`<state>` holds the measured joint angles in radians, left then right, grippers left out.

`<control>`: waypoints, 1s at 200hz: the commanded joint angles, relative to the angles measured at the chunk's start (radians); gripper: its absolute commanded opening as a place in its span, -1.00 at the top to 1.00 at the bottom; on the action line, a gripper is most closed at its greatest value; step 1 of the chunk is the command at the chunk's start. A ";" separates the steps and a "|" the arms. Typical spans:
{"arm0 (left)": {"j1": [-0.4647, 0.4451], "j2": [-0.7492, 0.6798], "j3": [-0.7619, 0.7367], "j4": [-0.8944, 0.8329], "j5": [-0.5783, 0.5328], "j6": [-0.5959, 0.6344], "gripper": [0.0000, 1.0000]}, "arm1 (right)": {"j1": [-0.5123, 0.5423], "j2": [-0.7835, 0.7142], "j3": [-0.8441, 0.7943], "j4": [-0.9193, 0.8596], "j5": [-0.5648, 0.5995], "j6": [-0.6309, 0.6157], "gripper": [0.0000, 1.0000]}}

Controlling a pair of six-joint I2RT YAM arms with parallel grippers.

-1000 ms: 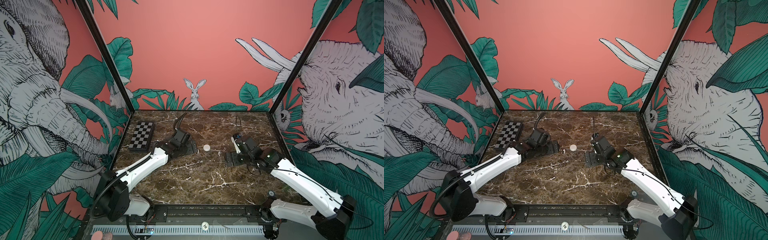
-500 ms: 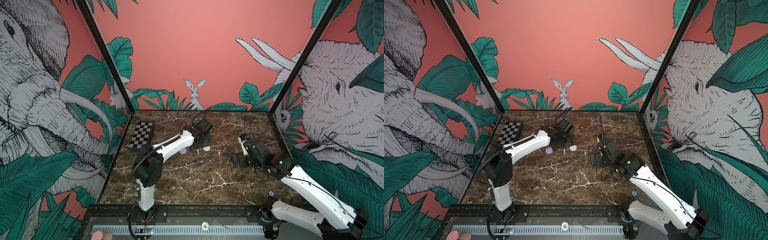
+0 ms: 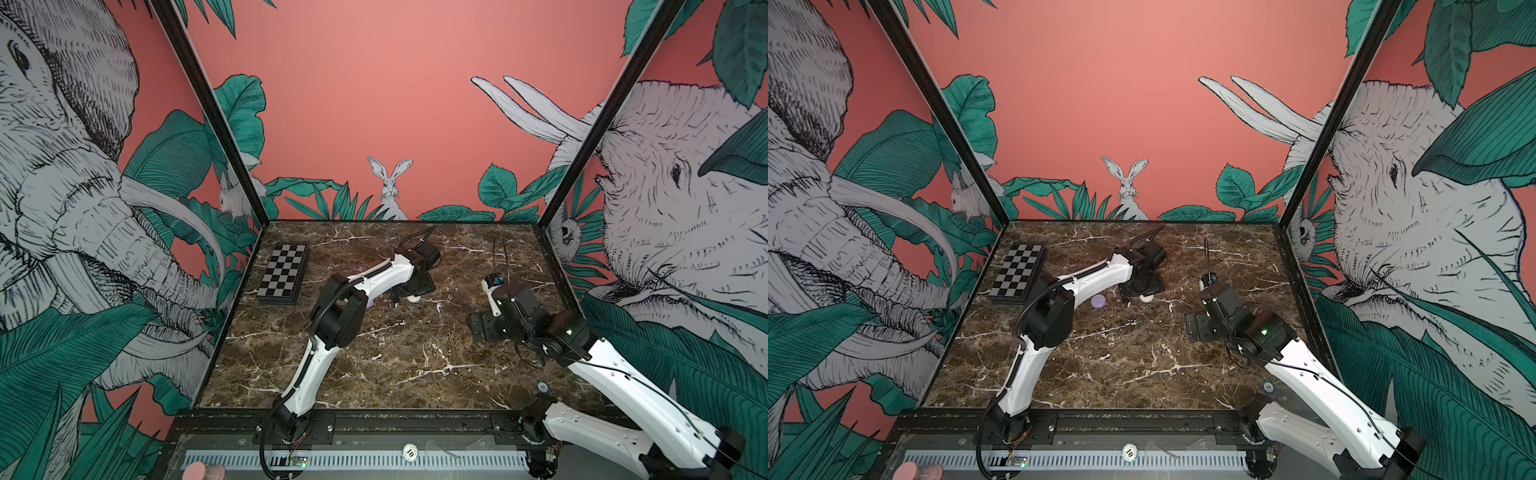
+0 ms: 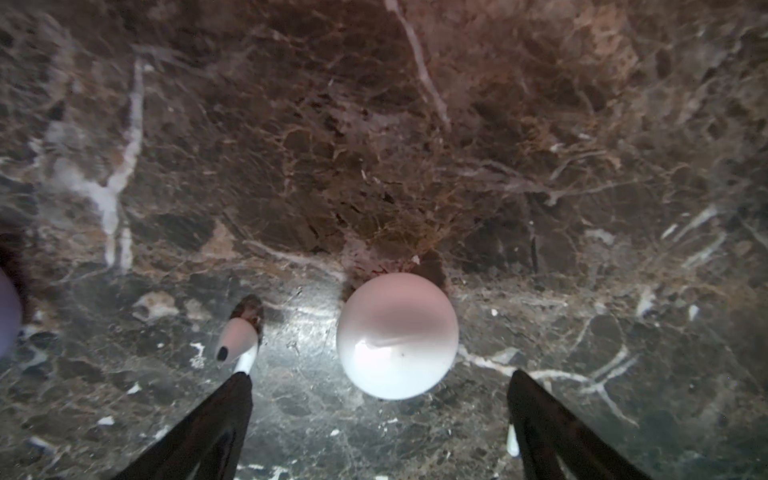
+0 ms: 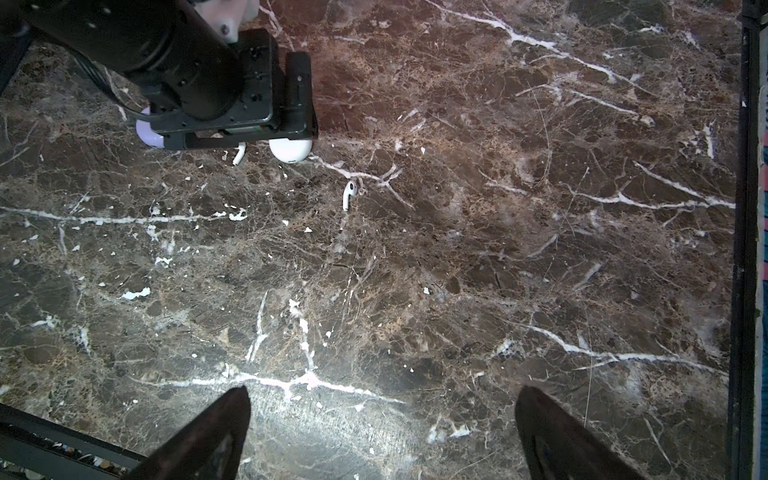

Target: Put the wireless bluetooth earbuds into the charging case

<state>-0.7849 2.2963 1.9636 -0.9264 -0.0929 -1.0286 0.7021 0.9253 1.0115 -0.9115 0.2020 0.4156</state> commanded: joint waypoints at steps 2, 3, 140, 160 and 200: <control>-0.005 0.019 0.071 -0.071 -0.004 -0.028 -0.91 | -0.003 -0.028 -0.008 -0.002 0.000 0.007 -0.96; -0.005 0.020 0.073 -0.071 -0.005 -0.028 -0.91 | -0.003 -0.029 -0.010 -0.003 -0.001 0.006 -0.96; -0.005 0.101 0.138 -0.090 0.020 -0.031 -0.57 | -0.003 -0.039 -0.020 0.014 -0.018 0.000 -0.96; -0.005 0.101 0.138 -0.092 0.016 -0.029 -0.55 | -0.004 -0.037 -0.021 0.016 -0.019 0.000 -0.96; -0.004 0.116 0.140 -0.094 0.022 -0.016 -0.42 | -0.003 -0.037 -0.023 0.018 -0.023 0.001 -0.96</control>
<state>-0.7849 2.4016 2.0804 -0.9833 -0.0677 -1.0416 0.7021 0.8948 1.0050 -0.9100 0.1787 0.4160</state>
